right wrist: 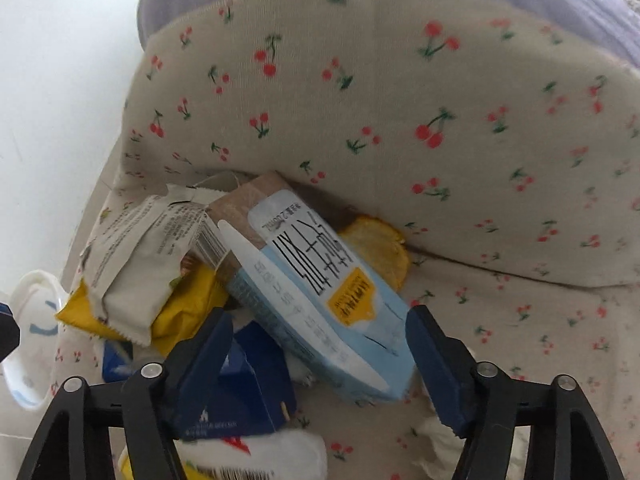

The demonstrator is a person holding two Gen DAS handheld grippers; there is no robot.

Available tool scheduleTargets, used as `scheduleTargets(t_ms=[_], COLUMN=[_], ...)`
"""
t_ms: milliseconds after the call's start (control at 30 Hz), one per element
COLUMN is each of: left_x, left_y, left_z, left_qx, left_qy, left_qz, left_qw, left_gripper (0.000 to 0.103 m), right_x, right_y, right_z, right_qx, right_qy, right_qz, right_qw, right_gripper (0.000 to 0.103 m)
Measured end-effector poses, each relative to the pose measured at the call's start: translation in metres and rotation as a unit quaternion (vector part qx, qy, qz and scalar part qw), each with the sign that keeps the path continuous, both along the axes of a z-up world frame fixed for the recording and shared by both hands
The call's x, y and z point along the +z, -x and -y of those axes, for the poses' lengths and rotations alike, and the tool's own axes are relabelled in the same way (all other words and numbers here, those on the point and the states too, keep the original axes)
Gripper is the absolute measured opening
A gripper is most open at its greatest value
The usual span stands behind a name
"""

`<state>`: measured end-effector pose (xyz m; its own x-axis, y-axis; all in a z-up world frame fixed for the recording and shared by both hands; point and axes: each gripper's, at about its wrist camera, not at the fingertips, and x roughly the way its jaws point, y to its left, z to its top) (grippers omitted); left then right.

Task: Collect trash
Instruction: 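Reach the right tool toward the blue-and-white milk carton, then close the right tool on the milk carton while the left tool reaches the crumpled paper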

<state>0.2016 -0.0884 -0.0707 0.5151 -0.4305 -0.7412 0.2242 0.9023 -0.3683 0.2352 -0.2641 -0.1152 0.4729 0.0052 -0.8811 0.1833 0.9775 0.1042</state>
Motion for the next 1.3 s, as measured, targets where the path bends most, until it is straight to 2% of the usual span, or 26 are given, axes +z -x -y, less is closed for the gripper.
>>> scheduleTargets(t_ms=[100, 167, 200, 267, 300, 400, 567, 667, 767, 833, 1000, 1167, 1300], left_x=[0.001, 0.003, 0.004, 0.008, 0.01, 0.012, 0.008, 0.001, -0.007, -0.011, -0.012, -0.003, 0.005], left_y=[-0.002, -0.003, -0.003, -0.002, -0.002, -0.001, -0.008, -0.019, -0.034, -0.041, -0.047, -0.044, -0.037], left_z=[0.005, 0.011, 0.015, 0.024, 0.03, 0.044, 0.07, 0.085, 0.091, 0.091, 0.09, 0.088, 0.087], left_qx=[0.001, -0.004, -0.008, -0.021, -0.028, -0.048, -0.083, -0.103, -0.106, -0.099, -0.091, -0.089, -0.089], left_qy=[0.0, -0.006, -0.012, -0.025, -0.033, -0.047, -0.078, -0.095, -0.095, -0.089, -0.088, -0.075, -0.074], left_qz=[0.003, 0.009, 0.014, 0.028, 0.035, 0.042, 0.038, 0.018, -0.015, -0.031, -0.042, -0.028, -0.009], left_qw=[1.0, 0.9999, 0.9998, 0.9991, 0.9985, 0.9968, 0.9928, 0.9899, 0.9897, 0.9906, 0.9911, 0.9928, 0.9933], left_gripper=[0.077, 0.077, 0.077, 0.077, 0.077, 0.077, 0.075, 0.068, 0.06, 0.044, 0.021, 0.015, 0.014], right_x=[-0.008, -0.009, -0.007, 0.003, 0.007, 0.018, 0.034, 0.041, 0.047, 0.048, 0.054, 0.054, 0.066], right_y=[-0.004, -0.003, -0.002, 0.0, 0.001, 0.01, 0.028, 0.031, 0.034, 0.034, 0.04, 0.039, 0.049], right_z=[-0.003, -0.005, -0.007, -0.011, -0.011, -0.004, 0.029, 0.038, 0.05, 0.056, 0.065, 0.065, 0.067], right_qx=[0.0, 0.007, 0.012, 0.023, 0.027, 0.026, -0.01, -0.025, -0.024, -0.023, -0.028, -0.035, -0.039], right_qy=[0.02, 0.033, 0.042, 0.066, 0.071, 0.063, 0.003, -0.016, -0.017, -0.015, -0.017, -0.02, -0.021], right_qz=[-0.007, 0.0, 0.005, 0.016, 0.019, 0.031, 0.045, 0.046, 0.042, 0.042, 0.048, 0.053, 0.063], right_qw=[1.0, 0.999, 0.999, 0.997, 0.997, 0.997, 0.999, 0.998, 0.999, 0.999, 0.998, 0.998, 0.997], right_gripper=[0.067, 0.056, 0.054, 0.042, 0.041, 0.039, 0.037, 0.037, 0.037, 0.037, 0.037, 0.037, 0.037])
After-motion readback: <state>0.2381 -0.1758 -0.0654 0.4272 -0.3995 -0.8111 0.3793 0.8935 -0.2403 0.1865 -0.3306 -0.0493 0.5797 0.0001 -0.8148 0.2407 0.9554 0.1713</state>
